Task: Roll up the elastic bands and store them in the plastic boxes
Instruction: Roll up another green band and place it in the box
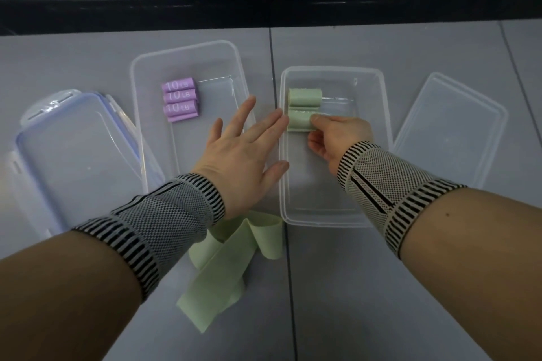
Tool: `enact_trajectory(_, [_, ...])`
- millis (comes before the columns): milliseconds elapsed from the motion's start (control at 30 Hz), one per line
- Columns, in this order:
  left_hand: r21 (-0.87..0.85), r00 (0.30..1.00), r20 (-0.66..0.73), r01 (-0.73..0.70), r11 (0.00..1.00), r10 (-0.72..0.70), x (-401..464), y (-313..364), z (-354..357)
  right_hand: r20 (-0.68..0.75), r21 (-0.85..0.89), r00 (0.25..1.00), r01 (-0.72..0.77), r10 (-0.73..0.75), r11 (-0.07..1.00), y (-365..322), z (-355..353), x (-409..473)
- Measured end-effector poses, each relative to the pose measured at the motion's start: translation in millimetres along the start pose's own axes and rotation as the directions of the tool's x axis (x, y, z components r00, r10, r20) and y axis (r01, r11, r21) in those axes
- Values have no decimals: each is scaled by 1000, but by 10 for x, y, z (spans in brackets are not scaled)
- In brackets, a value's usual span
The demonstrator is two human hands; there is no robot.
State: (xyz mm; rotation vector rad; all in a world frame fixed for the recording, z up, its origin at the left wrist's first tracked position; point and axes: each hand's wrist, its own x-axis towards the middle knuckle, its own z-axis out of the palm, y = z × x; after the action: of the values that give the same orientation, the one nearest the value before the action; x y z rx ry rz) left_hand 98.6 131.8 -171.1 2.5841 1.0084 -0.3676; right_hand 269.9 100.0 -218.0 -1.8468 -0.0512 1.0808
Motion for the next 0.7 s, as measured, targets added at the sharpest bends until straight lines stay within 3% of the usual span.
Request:
enact_trajectory(100, [-1, 1000, 5, 6, 1000, -6, -2, 7, 1, -3, -43, 1000, -17, 17, 999, 3, -8, 21])
enact_trajectory(233, [5, 1000, 15, 8, 1000, -8, -2, 5, -6, -6, -141, 997, 73, -75, 987, 28, -22, 45])
enact_trajectory(700, [-11, 1000, 23, 10, 1000, -10, -8, 16, 0, -36, -130, 995, 84, -89, 988, 37, 21, 76])
